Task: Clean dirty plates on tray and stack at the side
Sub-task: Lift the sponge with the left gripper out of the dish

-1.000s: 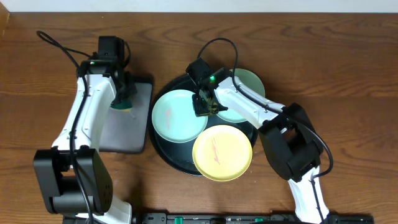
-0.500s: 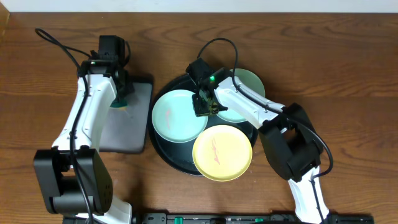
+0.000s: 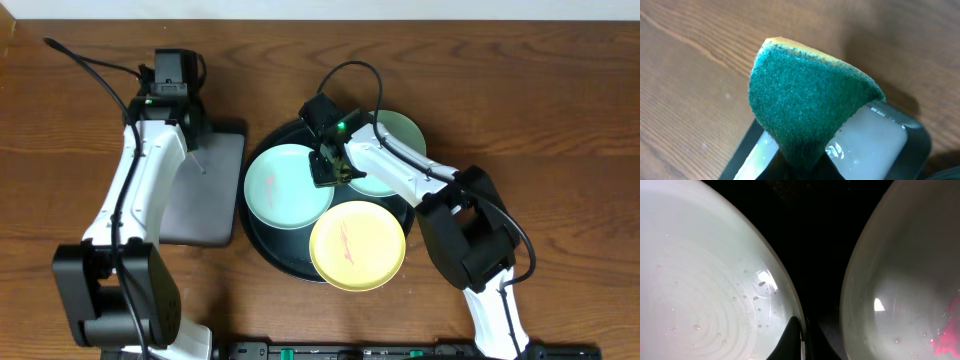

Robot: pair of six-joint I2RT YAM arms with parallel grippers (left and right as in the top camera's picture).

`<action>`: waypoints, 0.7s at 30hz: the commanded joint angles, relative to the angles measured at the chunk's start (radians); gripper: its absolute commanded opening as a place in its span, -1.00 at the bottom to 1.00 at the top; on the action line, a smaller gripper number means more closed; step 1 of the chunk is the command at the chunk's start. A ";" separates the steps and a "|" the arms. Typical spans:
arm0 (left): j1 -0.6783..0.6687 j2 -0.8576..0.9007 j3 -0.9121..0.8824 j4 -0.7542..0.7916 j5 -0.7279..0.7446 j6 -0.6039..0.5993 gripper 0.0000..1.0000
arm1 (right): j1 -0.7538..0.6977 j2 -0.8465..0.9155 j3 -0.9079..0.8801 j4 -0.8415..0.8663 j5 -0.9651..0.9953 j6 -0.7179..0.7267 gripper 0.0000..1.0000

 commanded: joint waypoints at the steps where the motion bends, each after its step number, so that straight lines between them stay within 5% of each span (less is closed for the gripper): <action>1: -0.002 -0.081 0.006 0.018 -0.033 0.037 -0.85 | 0.002 0.011 -0.002 -0.001 0.041 -0.008 -0.97; 21: -0.002 -0.380 0.006 0.031 -0.085 0.069 -0.85 | 0.002 0.011 -0.002 -0.001 0.045 -0.008 -0.97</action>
